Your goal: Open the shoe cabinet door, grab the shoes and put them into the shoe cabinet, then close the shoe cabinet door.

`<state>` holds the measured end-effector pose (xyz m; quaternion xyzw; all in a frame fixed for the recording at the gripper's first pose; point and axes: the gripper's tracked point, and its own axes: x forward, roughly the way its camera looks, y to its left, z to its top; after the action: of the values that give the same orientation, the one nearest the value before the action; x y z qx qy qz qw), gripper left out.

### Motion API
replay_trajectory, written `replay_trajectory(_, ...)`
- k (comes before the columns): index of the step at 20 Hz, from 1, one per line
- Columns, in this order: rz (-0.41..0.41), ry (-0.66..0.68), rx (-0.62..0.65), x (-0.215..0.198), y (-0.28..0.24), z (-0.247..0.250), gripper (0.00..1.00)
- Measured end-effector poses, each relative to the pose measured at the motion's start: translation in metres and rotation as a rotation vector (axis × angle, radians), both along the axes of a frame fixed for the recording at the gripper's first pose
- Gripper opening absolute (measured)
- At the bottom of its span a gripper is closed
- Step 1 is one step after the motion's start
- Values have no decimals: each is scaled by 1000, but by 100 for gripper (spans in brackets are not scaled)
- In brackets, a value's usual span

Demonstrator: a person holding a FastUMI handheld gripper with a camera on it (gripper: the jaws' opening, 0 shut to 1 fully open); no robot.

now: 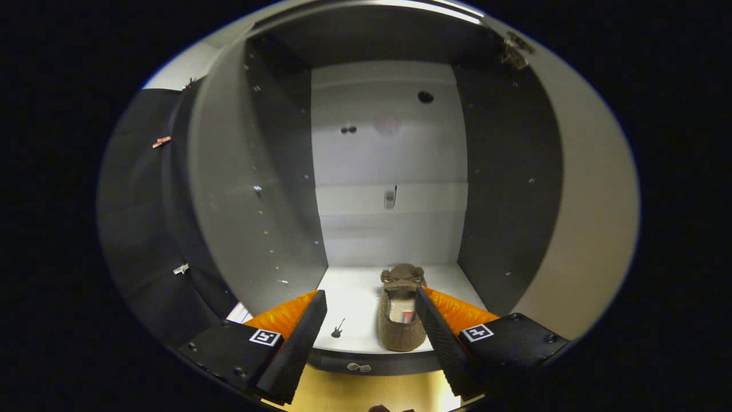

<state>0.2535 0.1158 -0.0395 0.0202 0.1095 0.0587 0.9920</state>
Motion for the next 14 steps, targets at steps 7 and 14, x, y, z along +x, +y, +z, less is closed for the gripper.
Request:
replay_trajectory(7, 23, -100, -19, -120, -6, 37, 98)
replay_trajectory(14, 46, -131, -16, -216, -33, 35, 98)
